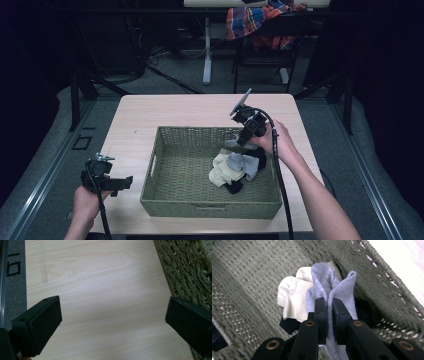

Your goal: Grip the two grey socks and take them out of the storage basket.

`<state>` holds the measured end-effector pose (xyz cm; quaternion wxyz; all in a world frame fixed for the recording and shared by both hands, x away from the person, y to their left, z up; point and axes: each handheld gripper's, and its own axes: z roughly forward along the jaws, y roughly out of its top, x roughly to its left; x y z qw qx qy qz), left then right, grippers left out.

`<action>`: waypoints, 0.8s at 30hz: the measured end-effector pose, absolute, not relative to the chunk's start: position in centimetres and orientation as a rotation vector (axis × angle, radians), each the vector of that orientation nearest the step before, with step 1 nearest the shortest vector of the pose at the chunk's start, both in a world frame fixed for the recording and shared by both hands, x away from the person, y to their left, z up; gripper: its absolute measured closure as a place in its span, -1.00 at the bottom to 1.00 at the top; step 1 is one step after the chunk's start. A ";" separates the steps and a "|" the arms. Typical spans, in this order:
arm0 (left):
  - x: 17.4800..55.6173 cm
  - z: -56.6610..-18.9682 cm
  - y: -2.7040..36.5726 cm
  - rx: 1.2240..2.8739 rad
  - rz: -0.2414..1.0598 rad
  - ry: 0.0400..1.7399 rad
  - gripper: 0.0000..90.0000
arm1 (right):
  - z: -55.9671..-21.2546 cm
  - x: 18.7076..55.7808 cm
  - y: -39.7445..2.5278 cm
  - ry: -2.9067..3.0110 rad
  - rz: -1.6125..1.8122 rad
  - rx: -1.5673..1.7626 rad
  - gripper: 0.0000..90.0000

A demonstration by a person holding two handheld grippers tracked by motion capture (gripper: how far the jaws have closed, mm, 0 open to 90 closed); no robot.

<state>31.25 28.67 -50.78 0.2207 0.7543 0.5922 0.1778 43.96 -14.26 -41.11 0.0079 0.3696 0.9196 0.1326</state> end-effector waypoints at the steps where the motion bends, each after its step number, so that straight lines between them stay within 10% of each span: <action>1: 31.3 -50.8 28.7 2.084 0.493 1.637 -0.98 | -40.8 43.9 -14.4 2.876 0.415 1.151 0.87; 24: 31.2 -50.8 28.7 2.085 0.484 1.638 -0.98 | -35.8 43.5 -17.2 2.801 0.487 1.169 0.87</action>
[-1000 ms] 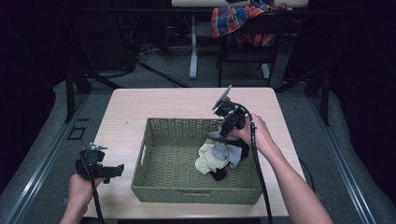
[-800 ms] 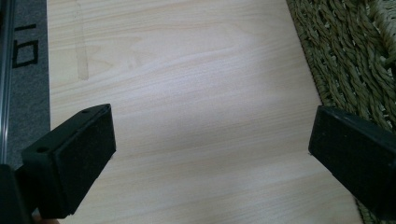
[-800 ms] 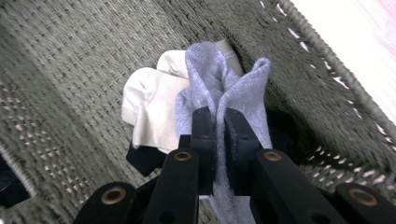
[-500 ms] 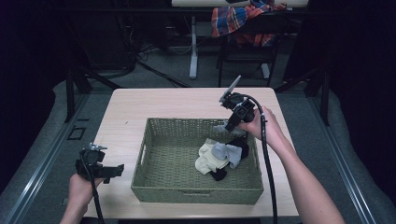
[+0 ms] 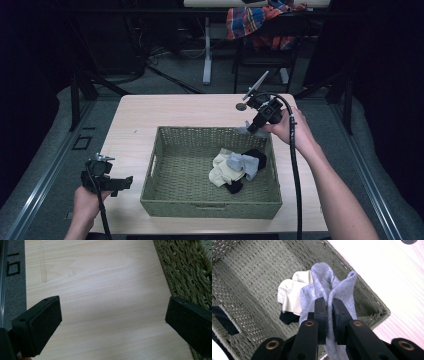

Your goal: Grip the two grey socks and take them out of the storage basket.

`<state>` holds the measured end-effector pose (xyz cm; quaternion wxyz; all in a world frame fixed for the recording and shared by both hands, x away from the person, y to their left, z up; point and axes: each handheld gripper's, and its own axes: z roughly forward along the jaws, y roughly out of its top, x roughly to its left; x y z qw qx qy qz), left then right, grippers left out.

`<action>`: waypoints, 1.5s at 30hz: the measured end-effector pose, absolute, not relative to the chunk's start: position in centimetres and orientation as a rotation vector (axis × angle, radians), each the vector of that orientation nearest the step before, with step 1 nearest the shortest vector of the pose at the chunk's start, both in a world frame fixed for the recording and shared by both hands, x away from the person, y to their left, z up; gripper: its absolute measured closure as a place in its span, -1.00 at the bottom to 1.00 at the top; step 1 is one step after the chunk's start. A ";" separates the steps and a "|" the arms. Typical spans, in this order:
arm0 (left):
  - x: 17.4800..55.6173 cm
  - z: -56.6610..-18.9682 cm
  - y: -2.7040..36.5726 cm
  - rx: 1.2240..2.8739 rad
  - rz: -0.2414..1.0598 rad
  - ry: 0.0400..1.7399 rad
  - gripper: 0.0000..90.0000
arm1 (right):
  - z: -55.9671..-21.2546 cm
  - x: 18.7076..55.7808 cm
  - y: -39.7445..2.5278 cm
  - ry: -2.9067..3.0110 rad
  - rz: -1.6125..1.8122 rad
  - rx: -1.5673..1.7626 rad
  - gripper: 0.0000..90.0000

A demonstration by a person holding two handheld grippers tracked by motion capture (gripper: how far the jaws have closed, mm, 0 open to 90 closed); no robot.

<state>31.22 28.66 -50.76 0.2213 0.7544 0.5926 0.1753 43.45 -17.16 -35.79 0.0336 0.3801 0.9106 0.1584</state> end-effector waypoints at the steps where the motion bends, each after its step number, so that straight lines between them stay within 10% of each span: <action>1: 31.2 -50.8 28.7 2.085 0.485 1.638 -0.98 | -35.5 43.4 -17.6 2.793 0.488 1.179 0.87; 25: 31.2 -50.8 28.6 2.082 0.491 1.641 -0.98 | -34.7 42.1 -26.4 2.630 0.475 1.365 0.86; 45: 31.2 -50.8 28.6 2.085 0.488 1.641 -0.98 | -40.9 41.3 -32.4 2.485 0.511 1.633 0.86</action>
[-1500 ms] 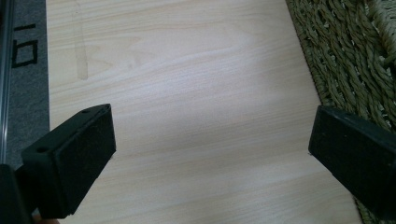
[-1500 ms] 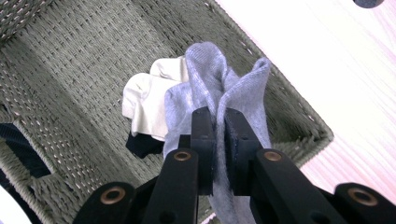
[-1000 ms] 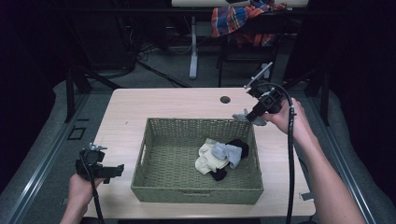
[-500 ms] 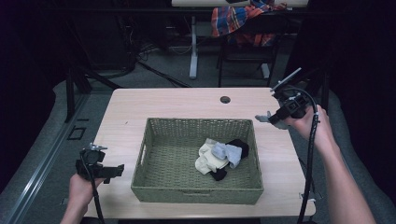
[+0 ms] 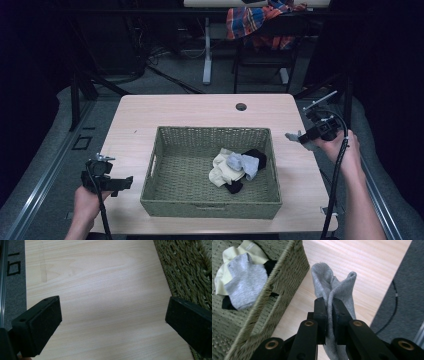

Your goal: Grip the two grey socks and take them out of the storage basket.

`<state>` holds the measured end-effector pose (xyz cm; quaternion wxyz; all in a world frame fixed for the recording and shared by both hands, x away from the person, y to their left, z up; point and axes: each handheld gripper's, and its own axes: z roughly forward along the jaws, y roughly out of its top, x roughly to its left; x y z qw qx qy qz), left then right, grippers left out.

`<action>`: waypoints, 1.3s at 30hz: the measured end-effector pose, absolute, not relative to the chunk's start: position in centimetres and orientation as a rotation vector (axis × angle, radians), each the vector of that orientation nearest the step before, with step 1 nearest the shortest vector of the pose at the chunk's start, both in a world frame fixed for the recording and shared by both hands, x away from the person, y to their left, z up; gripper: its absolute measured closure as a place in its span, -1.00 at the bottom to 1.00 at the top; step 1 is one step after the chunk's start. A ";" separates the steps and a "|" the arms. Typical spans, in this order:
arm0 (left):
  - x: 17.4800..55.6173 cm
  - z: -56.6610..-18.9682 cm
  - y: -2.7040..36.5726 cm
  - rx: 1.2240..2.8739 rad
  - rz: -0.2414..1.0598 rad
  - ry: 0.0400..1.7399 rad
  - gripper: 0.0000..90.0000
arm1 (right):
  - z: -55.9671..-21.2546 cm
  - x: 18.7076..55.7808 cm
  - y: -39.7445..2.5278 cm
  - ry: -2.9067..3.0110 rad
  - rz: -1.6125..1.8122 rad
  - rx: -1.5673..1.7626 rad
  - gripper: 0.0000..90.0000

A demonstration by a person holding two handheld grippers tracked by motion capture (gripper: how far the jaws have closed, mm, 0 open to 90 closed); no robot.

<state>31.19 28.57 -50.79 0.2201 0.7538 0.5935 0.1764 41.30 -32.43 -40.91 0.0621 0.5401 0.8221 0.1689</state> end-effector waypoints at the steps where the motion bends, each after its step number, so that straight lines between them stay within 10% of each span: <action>1: 31.2 -50.8 28.6 2.087 0.485 1.641 -0.98 | -41.5 41.3 -32.4 2.480 0.517 1.647 0.86; 39: 31.4 -50.7 28.5 2.086 0.490 1.626 -0.98 | -50.9 42.6 -32.7 2.556 0.452 1.743 0.82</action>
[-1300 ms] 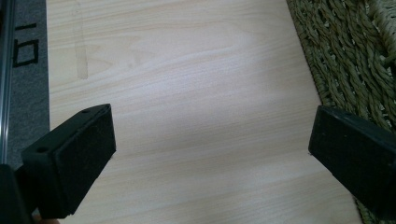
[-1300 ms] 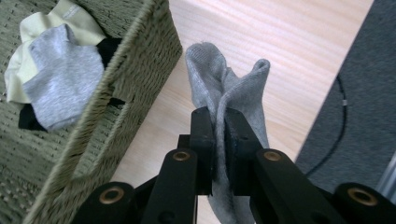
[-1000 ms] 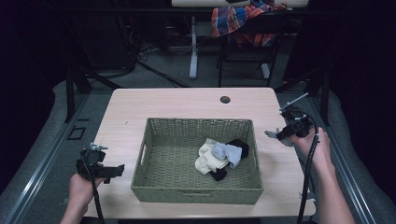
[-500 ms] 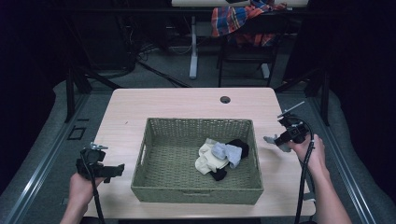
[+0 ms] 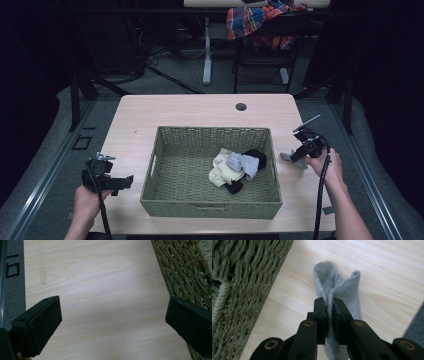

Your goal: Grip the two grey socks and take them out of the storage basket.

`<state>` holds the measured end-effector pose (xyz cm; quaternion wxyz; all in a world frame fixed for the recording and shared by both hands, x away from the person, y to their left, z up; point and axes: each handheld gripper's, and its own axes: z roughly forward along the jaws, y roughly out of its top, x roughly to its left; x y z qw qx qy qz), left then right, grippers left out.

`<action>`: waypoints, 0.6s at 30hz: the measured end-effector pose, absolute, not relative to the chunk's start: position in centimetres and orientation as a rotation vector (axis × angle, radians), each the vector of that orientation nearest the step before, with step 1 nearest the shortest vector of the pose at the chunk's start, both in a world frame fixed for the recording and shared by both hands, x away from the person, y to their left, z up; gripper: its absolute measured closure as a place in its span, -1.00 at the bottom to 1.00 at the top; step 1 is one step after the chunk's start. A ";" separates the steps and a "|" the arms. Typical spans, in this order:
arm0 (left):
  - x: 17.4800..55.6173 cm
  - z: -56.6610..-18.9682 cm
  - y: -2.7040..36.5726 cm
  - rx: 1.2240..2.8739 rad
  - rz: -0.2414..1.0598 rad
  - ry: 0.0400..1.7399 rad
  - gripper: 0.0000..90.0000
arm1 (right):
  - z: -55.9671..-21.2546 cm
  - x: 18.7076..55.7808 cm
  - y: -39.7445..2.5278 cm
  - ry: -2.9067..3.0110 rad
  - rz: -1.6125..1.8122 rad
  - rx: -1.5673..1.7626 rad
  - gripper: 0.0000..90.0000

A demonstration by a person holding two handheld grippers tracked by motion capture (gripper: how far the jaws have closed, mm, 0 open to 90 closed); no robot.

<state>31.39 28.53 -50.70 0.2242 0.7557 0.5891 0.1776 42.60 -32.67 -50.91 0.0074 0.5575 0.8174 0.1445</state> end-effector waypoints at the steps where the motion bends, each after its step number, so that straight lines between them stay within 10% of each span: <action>1: 31.4 -50.7 28.5 2.084 0.491 1.626 -0.98 | -50.9 42.6 -32.7 2.556 0.452 1.743 0.82; 6: 31.4 -50.7 28.5 2.090 0.484 1.624 -0.98 | -51.5 42.8 -32.6 2.602 0.408 1.755 0.69; 18: 31.4 -50.6 28.7 2.069 0.483 1.618 -0.99 | -47.8 41.7 -32.5 2.604 0.487 1.590 -0.40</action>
